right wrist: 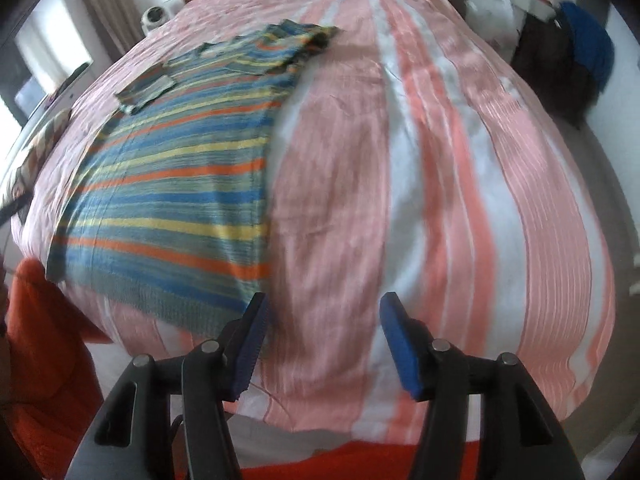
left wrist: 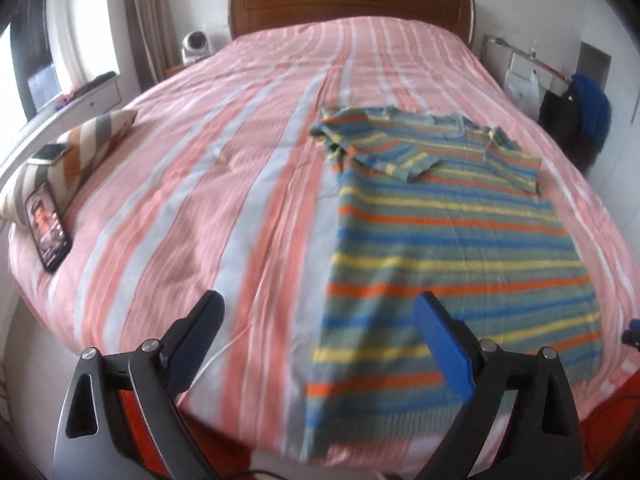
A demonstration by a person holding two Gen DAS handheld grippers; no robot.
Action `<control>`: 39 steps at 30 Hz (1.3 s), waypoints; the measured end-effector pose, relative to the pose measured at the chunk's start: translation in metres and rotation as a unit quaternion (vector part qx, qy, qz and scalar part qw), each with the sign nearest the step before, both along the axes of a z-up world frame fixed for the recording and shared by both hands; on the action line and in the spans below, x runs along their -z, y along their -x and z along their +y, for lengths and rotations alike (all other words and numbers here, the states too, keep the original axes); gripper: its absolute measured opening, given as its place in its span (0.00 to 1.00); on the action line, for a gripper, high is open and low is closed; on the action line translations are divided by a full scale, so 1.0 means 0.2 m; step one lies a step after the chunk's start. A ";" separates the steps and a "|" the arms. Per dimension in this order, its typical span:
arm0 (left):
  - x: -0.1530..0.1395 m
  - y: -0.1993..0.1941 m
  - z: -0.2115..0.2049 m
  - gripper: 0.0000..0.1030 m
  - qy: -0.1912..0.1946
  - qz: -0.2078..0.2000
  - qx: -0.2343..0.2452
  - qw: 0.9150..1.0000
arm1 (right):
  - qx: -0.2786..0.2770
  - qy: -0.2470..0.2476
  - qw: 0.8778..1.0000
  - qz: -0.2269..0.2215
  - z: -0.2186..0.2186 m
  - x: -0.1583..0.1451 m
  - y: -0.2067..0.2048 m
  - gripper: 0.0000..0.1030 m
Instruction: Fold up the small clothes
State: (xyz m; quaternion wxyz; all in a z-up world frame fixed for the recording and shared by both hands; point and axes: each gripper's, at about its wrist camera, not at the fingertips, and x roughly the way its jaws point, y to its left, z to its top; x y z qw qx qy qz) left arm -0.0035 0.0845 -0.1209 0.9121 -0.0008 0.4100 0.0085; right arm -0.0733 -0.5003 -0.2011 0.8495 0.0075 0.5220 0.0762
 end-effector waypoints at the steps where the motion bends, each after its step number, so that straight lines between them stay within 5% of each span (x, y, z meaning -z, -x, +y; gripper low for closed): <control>1: 0.02 0.00 0.00 0.94 -0.004 0.000 -0.003 1.000 | -0.008 0.004 1.000 -0.006 0.02 -0.01 0.00 0.55; 8: 0.20 0.02 0.08 0.94 0.004 0.009 -0.040 0.999 | -0.061 0.039 0.996 -0.050 0.13 -0.14 -0.11 0.55; 15: 0.25 0.03 0.15 0.94 0.025 0.011 -0.072 0.997 | -0.141 0.062 0.977 -0.148 0.31 -0.36 -0.54 0.55; 25: 0.30 0.00 0.15 0.94 0.007 0.021 -0.081 0.996 | -0.245 0.090 0.960 -0.105 0.74 0.00 -1.22 0.55; 27: 0.31 -0.02 0.15 0.94 0.006 0.027 -0.082 0.996 | -0.221 0.095 0.965 -0.101 0.76 0.09 -1.34 0.55; 29: 0.32 -0.02 0.15 0.94 0.004 0.031 -0.081 0.996 | -0.190 0.078 0.976 -0.079 0.72 0.13 -1.44 0.28; 30: 0.33 -0.03 0.14 0.94 0.003 0.032 -0.081 0.996 | -0.165 0.059 0.982 -0.068 0.67 0.14 -1.49 0.05; 35: 0.33 -0.03 0.14 0.94 0.004 0.033 -0.081 0.996 | 0.018 -0.011 0.993 -0.116 0.09 -0.07 -1.54 0.04; 39: 0.35 -0.05 0.13 0.94 0.002 0.036 -0.083 0.996 | 0.201 -0.090 0.970 -0.106 -0.60 -0.09 -1.40 0.04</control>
